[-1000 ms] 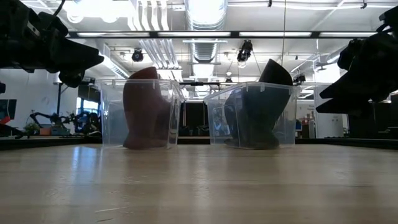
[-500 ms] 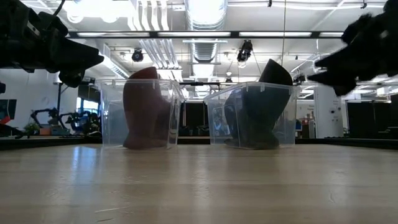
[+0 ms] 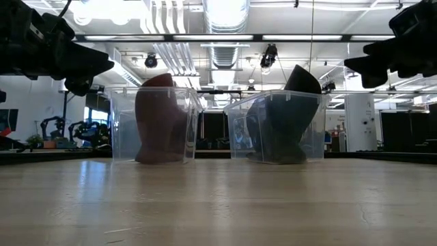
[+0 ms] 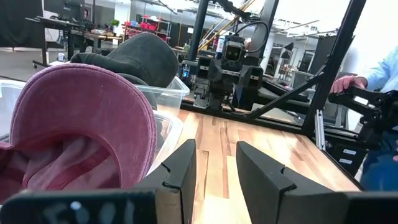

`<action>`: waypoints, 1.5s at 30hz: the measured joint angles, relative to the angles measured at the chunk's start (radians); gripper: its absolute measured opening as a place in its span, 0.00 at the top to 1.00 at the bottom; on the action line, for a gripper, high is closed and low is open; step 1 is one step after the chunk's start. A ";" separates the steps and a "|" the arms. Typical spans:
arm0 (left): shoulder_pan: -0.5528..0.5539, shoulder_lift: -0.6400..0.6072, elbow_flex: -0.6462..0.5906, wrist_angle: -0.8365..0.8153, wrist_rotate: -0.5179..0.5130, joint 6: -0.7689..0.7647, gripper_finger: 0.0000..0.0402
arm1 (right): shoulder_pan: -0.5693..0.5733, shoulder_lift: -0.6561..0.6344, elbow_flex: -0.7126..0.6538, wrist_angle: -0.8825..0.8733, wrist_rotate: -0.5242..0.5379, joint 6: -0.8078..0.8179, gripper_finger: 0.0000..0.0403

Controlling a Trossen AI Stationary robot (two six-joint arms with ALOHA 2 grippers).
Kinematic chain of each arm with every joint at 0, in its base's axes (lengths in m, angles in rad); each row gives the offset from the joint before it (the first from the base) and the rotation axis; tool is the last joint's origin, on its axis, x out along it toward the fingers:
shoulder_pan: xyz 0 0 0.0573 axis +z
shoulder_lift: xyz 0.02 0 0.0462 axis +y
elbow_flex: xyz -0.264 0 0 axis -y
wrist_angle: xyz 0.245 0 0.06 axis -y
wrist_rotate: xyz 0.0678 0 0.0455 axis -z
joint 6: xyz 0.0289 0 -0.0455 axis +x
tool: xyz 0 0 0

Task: Pick & Place hat
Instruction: Return to Home Position

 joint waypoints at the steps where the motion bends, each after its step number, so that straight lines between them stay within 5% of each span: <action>1: 0.000 0.000 0.000 0.000 0.000 0.000 0.73 | -0.006 -0.007 0.000 0.001 -0.003 -0.016 0.41; 14: 0.000 0.002 0.000 0.000 0.000 0.000 0.73 | -0.045 -0.033 0.000 -0.007 -0.053 -0.088 0.41; 25: 0.000 0.002 0.000 -0.001 0.001 0.000 0.73 | -0.045 -0.030 -0.001 -0.005 -0.046 0.041 0.41; 45: 0.000 0.002 0.001 -0.002 0.001 0.000 0.73 | -0.045 -0.030 -0.001 -0.005 -0.046 0.035 0.41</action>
